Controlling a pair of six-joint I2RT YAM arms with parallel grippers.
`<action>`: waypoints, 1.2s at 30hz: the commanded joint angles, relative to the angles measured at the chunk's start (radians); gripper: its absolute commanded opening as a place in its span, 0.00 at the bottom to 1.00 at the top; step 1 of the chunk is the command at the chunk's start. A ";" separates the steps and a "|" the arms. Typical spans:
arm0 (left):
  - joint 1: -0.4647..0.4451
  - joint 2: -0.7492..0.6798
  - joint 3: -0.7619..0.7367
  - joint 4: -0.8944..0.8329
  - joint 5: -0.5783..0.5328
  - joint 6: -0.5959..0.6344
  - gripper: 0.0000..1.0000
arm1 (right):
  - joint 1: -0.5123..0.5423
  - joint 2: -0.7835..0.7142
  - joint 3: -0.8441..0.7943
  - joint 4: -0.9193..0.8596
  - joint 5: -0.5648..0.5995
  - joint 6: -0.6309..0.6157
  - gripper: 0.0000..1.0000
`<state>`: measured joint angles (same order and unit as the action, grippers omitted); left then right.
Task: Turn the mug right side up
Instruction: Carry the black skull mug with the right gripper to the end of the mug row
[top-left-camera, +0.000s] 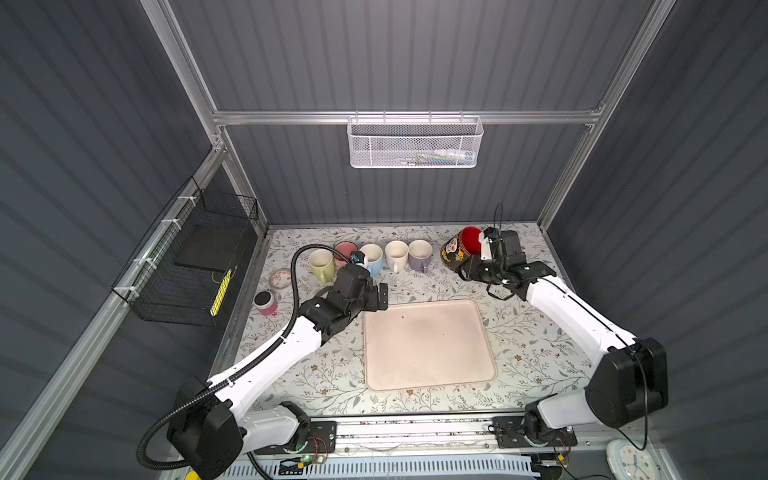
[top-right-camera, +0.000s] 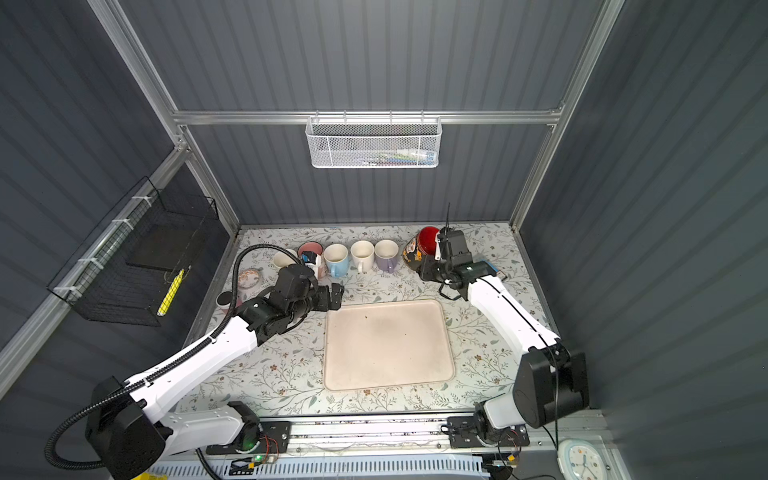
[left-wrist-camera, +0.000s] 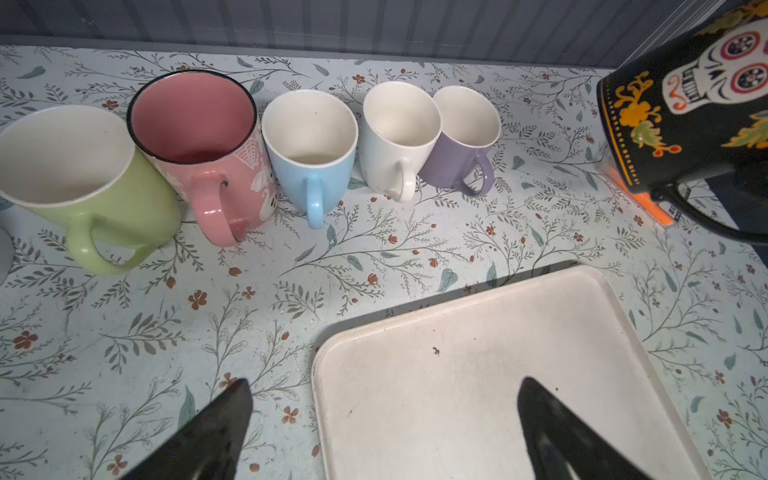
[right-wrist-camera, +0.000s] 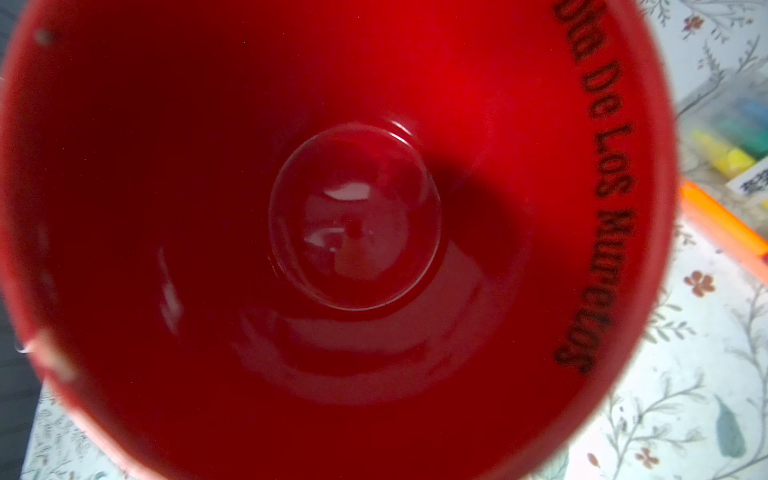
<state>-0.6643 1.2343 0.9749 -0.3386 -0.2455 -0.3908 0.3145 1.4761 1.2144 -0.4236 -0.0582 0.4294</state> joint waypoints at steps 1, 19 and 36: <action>-0.003 -0.024 0.000 -0.040 -0.038 0.037 1.00 | 0.010 0.028 0.124 0.026 0.088 -0.068 0.00; -0.003 -0.052 -0.036 -0.033 -0.047 0.054 1.00 | 0.028 0.346 0.471 -0.155 0.228 -0.168 0.00; -0.003 -0.038 -0.038 -0.032 -0.038 0.050 1.00 | 0.018 0.570 0.678 -0.193 0.241 -0.189 0.00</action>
<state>-0.6643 1.2041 0.9459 -0.3634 -0.2878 -0.3538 0.3363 2.0525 1.8126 -0.6842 0.1535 0.2516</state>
